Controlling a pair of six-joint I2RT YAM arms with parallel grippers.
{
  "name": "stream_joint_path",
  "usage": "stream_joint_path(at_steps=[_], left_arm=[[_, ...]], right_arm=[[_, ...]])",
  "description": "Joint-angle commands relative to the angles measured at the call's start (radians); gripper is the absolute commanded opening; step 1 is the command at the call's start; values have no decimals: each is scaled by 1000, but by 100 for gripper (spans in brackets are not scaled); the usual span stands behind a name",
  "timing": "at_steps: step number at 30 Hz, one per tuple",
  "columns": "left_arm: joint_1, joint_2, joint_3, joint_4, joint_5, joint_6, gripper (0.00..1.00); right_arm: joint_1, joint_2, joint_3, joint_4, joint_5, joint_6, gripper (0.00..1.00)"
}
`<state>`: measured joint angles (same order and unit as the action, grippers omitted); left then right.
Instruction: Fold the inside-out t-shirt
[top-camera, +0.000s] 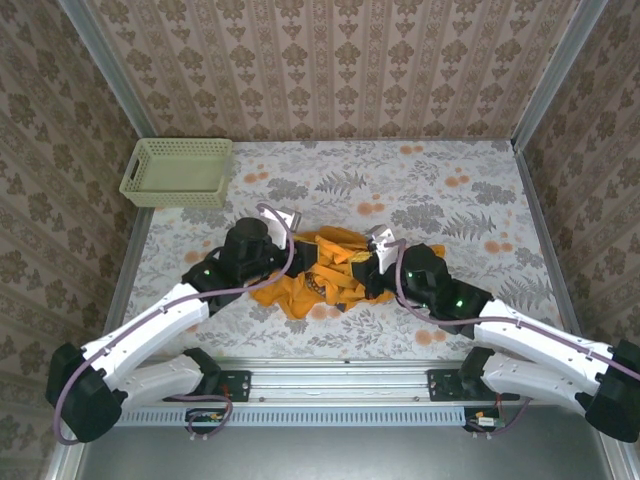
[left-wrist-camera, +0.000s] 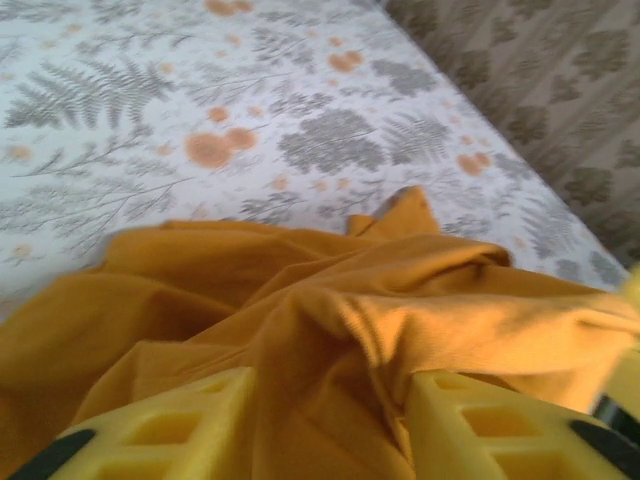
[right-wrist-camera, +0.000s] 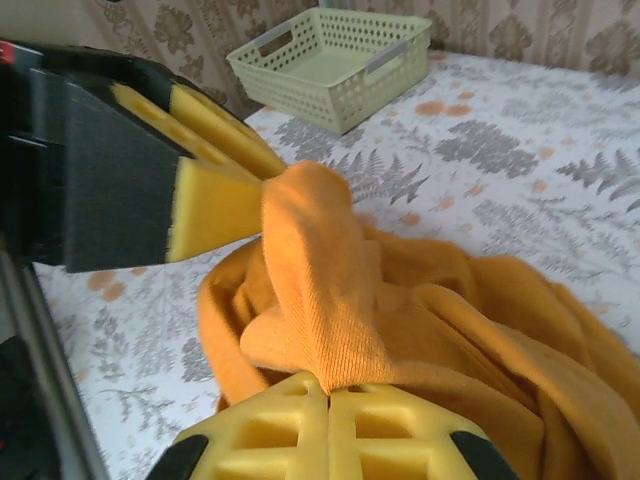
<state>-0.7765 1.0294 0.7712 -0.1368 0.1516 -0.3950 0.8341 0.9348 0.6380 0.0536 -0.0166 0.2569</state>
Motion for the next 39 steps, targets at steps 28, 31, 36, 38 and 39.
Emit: stream_joint_path(at_steps=[28, 31, 36, 38, 39], left_arm=[[-196, 19, 103, -86, -186, 183, 6], [-196, -5, 84, -49, -79, 182, 0], [-187, -20, 61, 33, 81, 149, 0], [-160, -9, 57, 59, 99, 111, 0], [-139, -1, 57, 67, 99, 87, 0]], right_arm=[[-151, 20, 238, -332, -165, 204, 0], [-202, 44, 252, -336, -158, 223, 0], [-232, 113, 301, -399, -58, 210, 16], [-209, 120, 302, -418, -13, 183, 30], [-186, 112, 291, -416, 17, 170, 35]])
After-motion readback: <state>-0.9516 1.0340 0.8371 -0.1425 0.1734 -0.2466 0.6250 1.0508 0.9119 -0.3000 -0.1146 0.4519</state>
